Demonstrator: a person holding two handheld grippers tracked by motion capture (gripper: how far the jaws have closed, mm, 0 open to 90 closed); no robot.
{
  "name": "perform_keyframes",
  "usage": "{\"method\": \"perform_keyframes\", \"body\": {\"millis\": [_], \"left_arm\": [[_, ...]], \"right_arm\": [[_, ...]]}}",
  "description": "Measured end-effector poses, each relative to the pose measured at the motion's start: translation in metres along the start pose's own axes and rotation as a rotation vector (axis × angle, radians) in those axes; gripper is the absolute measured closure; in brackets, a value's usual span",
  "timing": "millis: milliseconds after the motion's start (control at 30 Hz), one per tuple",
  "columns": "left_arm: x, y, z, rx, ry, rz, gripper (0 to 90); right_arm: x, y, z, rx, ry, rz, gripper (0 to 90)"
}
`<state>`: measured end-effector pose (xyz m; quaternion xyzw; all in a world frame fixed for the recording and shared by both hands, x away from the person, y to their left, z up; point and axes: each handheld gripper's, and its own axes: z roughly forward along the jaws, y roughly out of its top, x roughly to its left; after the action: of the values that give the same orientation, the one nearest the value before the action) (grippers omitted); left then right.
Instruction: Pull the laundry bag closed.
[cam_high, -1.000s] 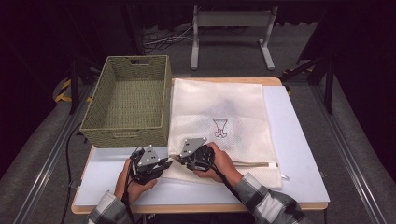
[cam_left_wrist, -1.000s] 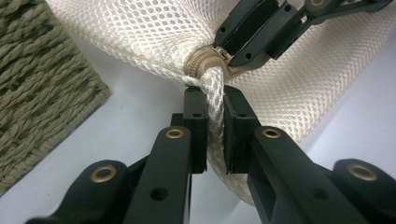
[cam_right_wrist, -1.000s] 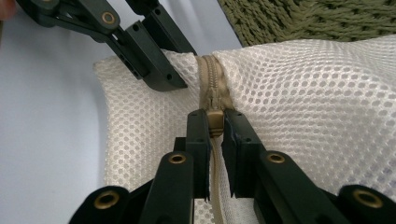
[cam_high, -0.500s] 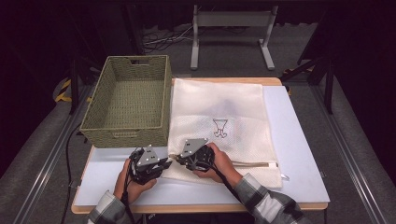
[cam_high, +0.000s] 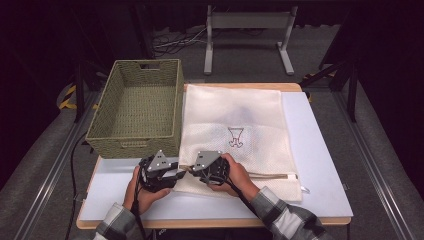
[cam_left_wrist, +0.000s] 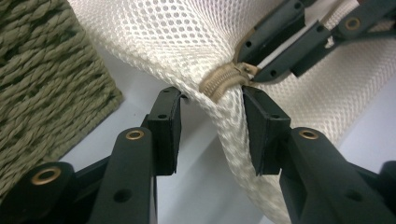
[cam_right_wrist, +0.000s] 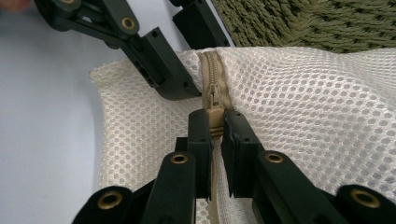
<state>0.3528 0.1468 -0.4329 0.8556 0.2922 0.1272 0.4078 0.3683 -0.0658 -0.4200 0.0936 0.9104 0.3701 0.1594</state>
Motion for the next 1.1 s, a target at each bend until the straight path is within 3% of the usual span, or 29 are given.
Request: {"method": "perform_keyframes", "body": {"millis": [33, 67, 233, 500, 667, 1100], "left_arm": [[0.001, 0.0, 0.001, 0.001, -0.011, 0.002, 60.8], [0.001, 0.0, 0.001, -0.003, -0.023, 0.009, 66.8], [0.0, 0.002, -0.002, -0.008, -0.031, 0.017, 82.0], [-0.001, 0.001, -0.007, -0.032, -0.025, -0.004, 83.4], [-0.002, 0.0, -0.008, -0.036, -0.024, 0.0, 83.4], [-0.001, -0.002, -0.012, -0.052, -0.025, -0.013, 83.4]], "right_arm": [[0.0, 0.0, 0.0, 0.001, -0.004, -0.003, 82.2], [0.001, 0.0, 0.0, 0.001, -0.003, -0.007, 82.3], [0.0, 0.0, 0.0, 0.0, -0.002, -0.007, 82.4], [-0.001, 0.0, 0.002, 0.042, -0.023, -0.015, 82.5], [-0.002, -0.001, 0.002, 0.044, -0.006, -0.009, 82.5], [-0.009, -0.012, -0.002, 0.117, 0.002, 0.001, 82.6]]}}
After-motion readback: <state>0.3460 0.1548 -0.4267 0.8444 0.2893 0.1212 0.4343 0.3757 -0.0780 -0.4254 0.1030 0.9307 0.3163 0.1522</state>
